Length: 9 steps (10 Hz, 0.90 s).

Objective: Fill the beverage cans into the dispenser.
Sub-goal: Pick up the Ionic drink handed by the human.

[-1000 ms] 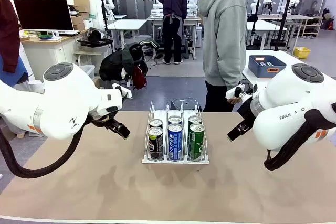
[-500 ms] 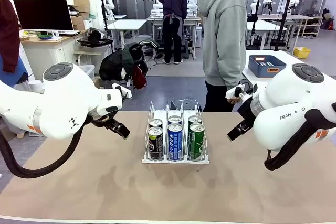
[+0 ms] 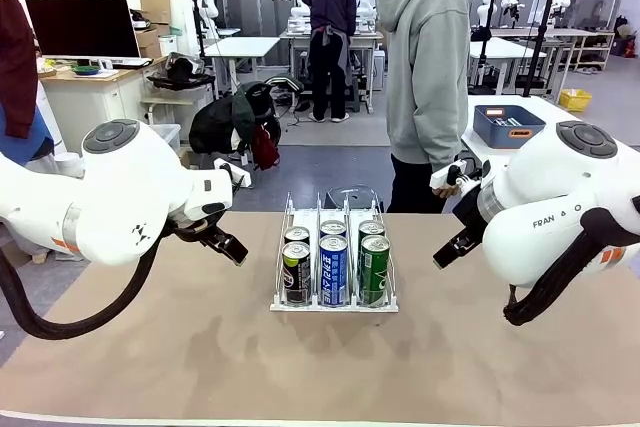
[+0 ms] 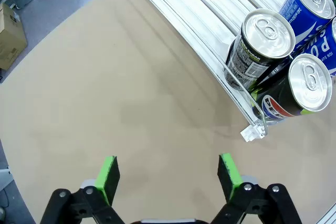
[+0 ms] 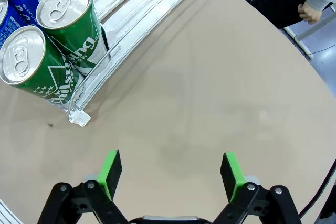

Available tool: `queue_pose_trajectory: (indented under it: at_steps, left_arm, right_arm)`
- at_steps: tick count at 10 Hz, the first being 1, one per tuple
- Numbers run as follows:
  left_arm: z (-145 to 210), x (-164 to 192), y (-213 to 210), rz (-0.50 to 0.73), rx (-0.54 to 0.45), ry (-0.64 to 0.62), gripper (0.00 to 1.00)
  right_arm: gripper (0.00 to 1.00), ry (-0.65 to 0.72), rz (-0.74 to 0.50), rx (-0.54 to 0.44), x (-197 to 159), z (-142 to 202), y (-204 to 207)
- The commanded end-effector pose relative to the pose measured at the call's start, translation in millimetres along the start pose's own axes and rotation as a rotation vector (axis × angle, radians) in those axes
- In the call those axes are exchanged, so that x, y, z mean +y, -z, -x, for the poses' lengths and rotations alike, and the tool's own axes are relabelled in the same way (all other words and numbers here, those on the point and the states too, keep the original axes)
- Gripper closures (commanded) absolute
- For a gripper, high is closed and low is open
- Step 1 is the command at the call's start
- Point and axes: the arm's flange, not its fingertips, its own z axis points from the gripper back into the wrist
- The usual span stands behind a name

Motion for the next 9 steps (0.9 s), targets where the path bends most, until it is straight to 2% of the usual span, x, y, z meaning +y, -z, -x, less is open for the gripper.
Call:
queue_pose_trajectory:
  at_steps: [1,2,3,4,5,7,8,9]
  left_arm:
    - [0.0,0.0,0.0,0.0,0.0,0.0,0.0]
    - [2.9,-17.7,-17.6,0.128,0.07,-0.003,0.0]
    - [-9.7,-31.8,-21.5,0.221,0.077,-0.007,0.0]
    - [-15.0,-22.4,-37.8,0.318,0.141,0.059,0.0]
    - [-26.1,-7.3,-50.4,0.424,0.156,0.125,0.0]
    - [-34.7,-2.1,-74.1,0.575,0.119,0.176,0.0]
    - [-30.1,7.2,-99.4,0.646,0.104,0.23,0.0]
    - [-35.6,13.3,-120.9,0.672,0.064,0.271,0.0]
  right_arm:
    - [0.0,0.0,0.0,0.0,0.0,0.0,0.0]
    - [0.0,-0.113,-0.09,0.005,8.4,4.0,-18.4]
    - [0.0,-0.238,-0.174,-0.016,-3.8,-8.6,-33.8]
    - [0.0,-0.269,-0.249,-0.021,12.9,-9.6,-44.9]
    - [0.0,-0.302,-0.317,-0.048,23.8,-15.3,-48.8]
    - [0.0,-0.383,-0.4,-0.08,9.3,-29.7,-70.8]
    - [0.0,-0.376,-0.408,-0.092,14.3,-28.1,-88.9]
    - [0.0,-0.428,-0.398,-0.098,-3.5,-39.0,-110.2]
